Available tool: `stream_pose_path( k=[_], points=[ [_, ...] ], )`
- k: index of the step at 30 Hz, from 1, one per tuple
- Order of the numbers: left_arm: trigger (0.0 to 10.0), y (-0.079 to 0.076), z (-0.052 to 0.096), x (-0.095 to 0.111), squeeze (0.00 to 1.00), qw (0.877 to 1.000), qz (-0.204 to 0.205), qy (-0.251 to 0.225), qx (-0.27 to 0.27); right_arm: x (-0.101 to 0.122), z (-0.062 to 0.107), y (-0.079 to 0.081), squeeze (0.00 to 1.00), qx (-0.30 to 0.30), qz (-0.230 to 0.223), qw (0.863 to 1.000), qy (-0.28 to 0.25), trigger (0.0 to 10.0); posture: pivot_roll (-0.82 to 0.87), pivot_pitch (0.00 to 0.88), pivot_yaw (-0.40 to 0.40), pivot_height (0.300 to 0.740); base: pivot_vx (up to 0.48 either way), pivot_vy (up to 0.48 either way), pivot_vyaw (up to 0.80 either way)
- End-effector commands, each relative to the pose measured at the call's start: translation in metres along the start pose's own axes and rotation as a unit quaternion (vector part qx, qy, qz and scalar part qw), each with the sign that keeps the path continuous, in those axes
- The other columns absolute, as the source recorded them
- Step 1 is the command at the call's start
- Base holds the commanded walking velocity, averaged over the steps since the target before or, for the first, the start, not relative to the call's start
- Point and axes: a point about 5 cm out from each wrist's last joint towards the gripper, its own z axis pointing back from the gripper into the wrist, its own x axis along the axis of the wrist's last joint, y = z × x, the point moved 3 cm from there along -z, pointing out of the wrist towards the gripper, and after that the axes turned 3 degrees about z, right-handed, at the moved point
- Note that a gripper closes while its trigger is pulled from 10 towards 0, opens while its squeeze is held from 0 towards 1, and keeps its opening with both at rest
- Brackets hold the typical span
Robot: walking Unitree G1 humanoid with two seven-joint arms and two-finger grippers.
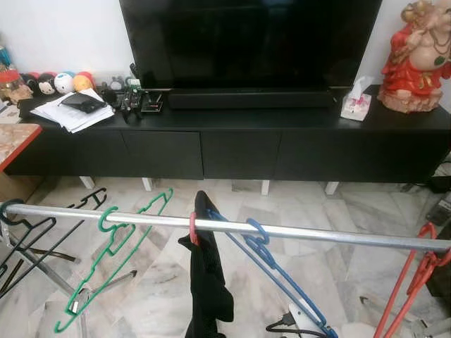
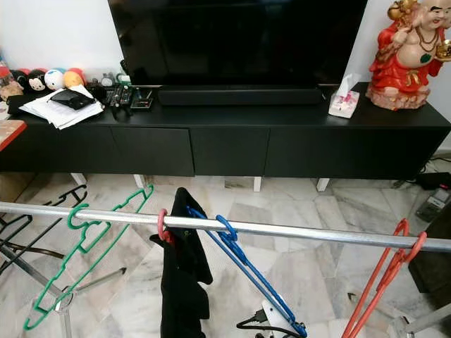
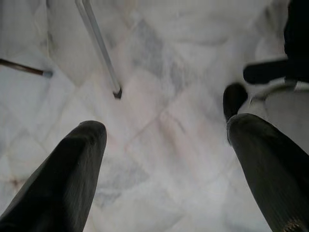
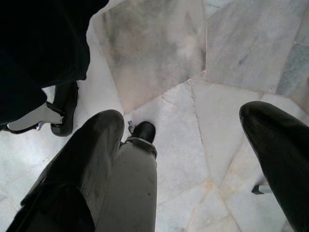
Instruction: Hang hanger
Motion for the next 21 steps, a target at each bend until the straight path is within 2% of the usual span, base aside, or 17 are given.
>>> stream_pose_path(
  k=[1,6,8,9,21],
  points=[
    [10.0,0.0,-0.001,0.001,0.0,1.0,0.021,-0.002,0.002,0.003,0.0,0.0,0.0,-0.002,-0.004,1.0,-0.003,10.0,-0.03,0.0,0.034,0.74,0.0,0.0,0.0],
    [10.0,-0.001,-0.002,0.003,0.0,1.0,0.025,-0.005,-0.001,0.003,0.0,0.0,0.0,-0.002,-0.005,1.0,-0.003,10.0,-0.03,0.0,0.034,0.74,0.0,0.0,0.0],
    [10.0,-0.011,-0.005,0.017,0.0,0.998,0.054,-0.02,-0.026,0.003,0.0,-0.001,0.0,-0.003,-0.007,1.0,-0.003,10.0,-0.03,0.0,0.035,0.74,0.0,0.0,0.0],
    [10.0,-0.011,-0.006,0.018,0.0,0.998,0.053,-0.022,-0.026,0.003,0.0,-0.001,0.0,-0.003,-0.007,1.0,-0.002,10.0,-0.03,0.0,0.035,0.74,0.0,0.0,0.0],
    [10.0,-0.013,-0.005,0.011,0.0,0.998,0.065,-0.013,-0.021,0.003,0.0,-0.001,0.0,-0.004,-0.008,1.0,-0.003,10.0,-0.03,0.0,0.038,0.74,-0.02,0.0,0.0]
  ],
)
